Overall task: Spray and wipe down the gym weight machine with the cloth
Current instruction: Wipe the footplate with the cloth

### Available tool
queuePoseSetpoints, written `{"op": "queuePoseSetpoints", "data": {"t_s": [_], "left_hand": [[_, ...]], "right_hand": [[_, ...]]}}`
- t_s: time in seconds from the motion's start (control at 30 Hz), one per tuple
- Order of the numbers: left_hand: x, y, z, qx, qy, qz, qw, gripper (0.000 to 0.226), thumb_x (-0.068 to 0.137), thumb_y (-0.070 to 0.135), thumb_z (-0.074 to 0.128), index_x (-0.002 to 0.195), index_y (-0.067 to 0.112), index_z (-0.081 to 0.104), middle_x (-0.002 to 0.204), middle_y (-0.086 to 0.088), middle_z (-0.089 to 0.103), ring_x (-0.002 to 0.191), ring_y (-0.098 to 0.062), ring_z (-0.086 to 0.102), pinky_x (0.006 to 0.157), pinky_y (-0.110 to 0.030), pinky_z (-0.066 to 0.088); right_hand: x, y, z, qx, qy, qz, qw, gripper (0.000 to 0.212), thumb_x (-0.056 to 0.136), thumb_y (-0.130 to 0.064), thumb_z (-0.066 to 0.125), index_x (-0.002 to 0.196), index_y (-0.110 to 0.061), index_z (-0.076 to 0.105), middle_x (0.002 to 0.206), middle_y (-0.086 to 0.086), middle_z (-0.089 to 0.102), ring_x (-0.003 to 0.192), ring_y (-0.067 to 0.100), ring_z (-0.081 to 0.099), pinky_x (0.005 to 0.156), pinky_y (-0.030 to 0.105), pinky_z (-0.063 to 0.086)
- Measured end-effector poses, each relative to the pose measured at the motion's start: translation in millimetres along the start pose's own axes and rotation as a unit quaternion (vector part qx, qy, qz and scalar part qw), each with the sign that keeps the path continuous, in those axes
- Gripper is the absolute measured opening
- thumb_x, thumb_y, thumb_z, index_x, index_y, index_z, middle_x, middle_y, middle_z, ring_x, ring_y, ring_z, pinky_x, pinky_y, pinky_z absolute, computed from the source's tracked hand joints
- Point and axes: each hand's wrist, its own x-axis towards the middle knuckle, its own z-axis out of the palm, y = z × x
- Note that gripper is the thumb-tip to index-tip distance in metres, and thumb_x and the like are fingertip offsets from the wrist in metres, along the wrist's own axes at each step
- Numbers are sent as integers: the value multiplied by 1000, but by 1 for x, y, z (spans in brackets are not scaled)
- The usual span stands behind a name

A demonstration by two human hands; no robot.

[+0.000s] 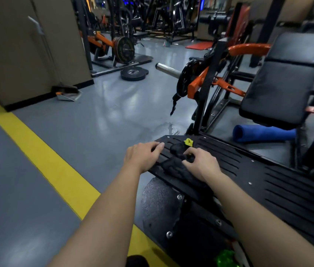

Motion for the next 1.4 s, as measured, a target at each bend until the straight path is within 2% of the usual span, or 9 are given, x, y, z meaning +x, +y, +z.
{"op": "queuePoseSetpoints", "data": {"t_s": [0.27,0.43,0.57,0.73,0.87,0.9,1.03,1.23,1.4], "left_hand": [[0,0,0,27,-26,-1,999,47,105,62,24,139,48,54,140,-2,63,131,-30,54,100,-39,40],[5,1,5,62,-43,17,997,61,106,59,19,155,31,39,165,-6,30,155,-22,19,117,-47,27],[7,0,5,103,-74,-4,992,72,102,68,15,156,25,35,158,-16,39,143,-33,41,110,-46,34],[7,-3,2,88,-67,13,994,74,98,74,16,151,29,41,148,-9,53,135,-32,50,104,-44,37],[8,-4,-8,21,-84,27,996,51,108,52,18,158,45,21,158,1,42,138,-29,46,100,-43,35],[6,-2,-12,-11,-89,14,996,50,108,55,17,156,46,23,156,1,45,136,-30,47,96,-41,33],[5,3,-11,-69,-59,-20,996,69,96,77,7,153,47,32,144,-9,58,131,-35,52,94,-42,30],[8,4,-9,-80,-35,-38,995,59,104,65,12,159,46,19,158,-6,44,136,-36,48,109,-43,31],[12,4,-6,-117,-22,-70,990,71,92,82,10,146,47,41,141,-11,60,131,-34,51,100,-42,30]], "right_hand": [[-84,18,-20,27,9,25,999,30,94,-46,60,123,-37,63,122,-5,58,116,23,56,86,34,39],[-115,7,-13,6,27,27,999,30,93,-47,57,122,-38,62,117,-5,59,121,23,55,97,41,45],[-119,-10,3,-17,61,20,998,31,100,-50,49,125,-36,61,133,-11,60,151,19,29,113,52,33],[-87,-38,14,-22,41,-19,999,35,101,-51,47,133,-38,56,146,-13,53,154,20,22,117,55,28],[-49,-62,23,0,14,-25,1000,40,100,-48,47,139,-40,53,152,-11,48,155,20,18,120,57,23],[-42,-65,23,6,4,-24,1000,41,99,-47,48,140,-41,53,153,-11,47,156,19,17,121,57,22],[-15,-73,25,35,-12,-28,999,40,98,-46,51,138,-44,55,152,-9,49,155,18,18,120,53,24],[25,-79,32,54,10,-12,998,33,97,-50,53,128,-45,60,140,-3,59,149,23,33,113,54,34],[55,-78,35,70,-6,-22,997,35,96,-52,53,129,-47,61,136,-4,60,142,24,40,114,55,34]]}}
